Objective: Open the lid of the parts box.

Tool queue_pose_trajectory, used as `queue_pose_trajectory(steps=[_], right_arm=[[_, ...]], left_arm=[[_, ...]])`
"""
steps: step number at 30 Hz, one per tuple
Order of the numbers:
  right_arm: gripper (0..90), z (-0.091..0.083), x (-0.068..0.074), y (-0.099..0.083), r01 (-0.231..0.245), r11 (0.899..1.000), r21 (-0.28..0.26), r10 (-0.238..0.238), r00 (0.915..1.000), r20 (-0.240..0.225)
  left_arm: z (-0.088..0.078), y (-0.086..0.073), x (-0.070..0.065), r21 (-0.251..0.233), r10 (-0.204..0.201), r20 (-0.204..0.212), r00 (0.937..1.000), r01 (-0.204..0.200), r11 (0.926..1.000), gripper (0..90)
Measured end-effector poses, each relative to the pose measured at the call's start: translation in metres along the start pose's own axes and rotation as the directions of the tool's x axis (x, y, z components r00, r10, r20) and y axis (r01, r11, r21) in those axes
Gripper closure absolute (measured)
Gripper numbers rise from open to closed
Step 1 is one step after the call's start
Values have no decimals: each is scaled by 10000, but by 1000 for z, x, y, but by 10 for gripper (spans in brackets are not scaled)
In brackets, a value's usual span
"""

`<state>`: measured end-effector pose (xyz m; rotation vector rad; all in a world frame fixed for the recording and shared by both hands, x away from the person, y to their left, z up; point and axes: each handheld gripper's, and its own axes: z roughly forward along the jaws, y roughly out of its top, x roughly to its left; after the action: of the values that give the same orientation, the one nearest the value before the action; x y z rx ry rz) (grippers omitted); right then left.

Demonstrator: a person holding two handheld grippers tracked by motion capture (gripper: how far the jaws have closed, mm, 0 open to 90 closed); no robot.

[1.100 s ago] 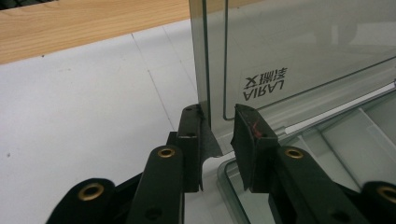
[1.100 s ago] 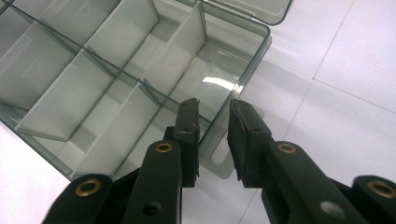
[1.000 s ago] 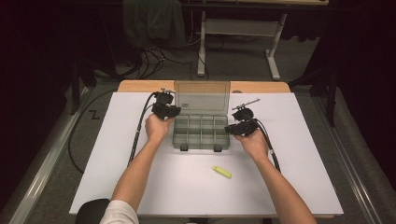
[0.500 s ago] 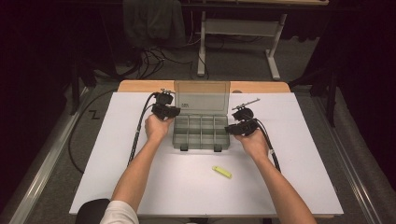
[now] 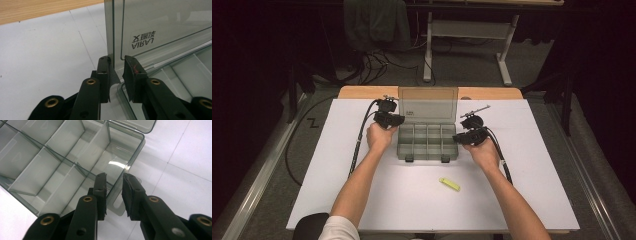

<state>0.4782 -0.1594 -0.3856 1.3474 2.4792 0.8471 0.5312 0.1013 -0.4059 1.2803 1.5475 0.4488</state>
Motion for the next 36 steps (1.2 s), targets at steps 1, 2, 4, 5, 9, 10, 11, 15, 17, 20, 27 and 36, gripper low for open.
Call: queue_pose_trajectory(steps=[1,2,4,5,9,10,11,15,17,20,27,36], right_arm=[[757,0,0,0,4,10000,-11,-4,10000,9],[757,0,0,0,7,10000,-15,-7,10000,-3],[757,0,0,0,0,10000,-27,0,10000,-20],[757,0,0,0,0,10000,-27,0,10000,-20],[757,0,-1,-1,11,10000,-33,-11,10000,-32],[757,0,-1,-1,17,10000,-41,-17,10000,-28],[757,0,0,-1,31,10000,-44,-31,10000,-13],[757,0,0,-1,8,10000,-54,-8,10000,-2],[757,0,0,-1,8,10000,-62,-8,10000,-9],[757,0,0,-1,5,10000,-64,-6,10000,-18],[758,0,0,-1,16,10000,-61,-16,10000,30],[757,0,0,0,78,10000,-18,-78,10000,39]], left_arm=[[0,-1,0,-29,139,-10,9999,-139,9999,744],[0,-1,0,-29,139,-10,9999,-139,9999,739],[0,-1,0,-55,208,-42,9998,-208,9998,724],[0,-1,0,-55,208,-42,9998,-208,9998,717],[0,-2,0,-157,406,-114,9991,-407,9990,693],[0,-2,-1,-182,483,-134,9987,-485,9987,692],[0,-2,-1,-192,559,-155,9983,-562,9982,688],[0,-2,-1,-213,584,-209,9981,-589,9980,662],[-1,-1,0,-213,464,-233,9987,-469,9987,636],[-2,0,0,-232,502,-265,9984,-508,9984,606],[-11,4,-3,-166,573,-154,9982,-576,9982,559],[-27,4,-10,-32,1152,39,9933,-1152,9933,498]])
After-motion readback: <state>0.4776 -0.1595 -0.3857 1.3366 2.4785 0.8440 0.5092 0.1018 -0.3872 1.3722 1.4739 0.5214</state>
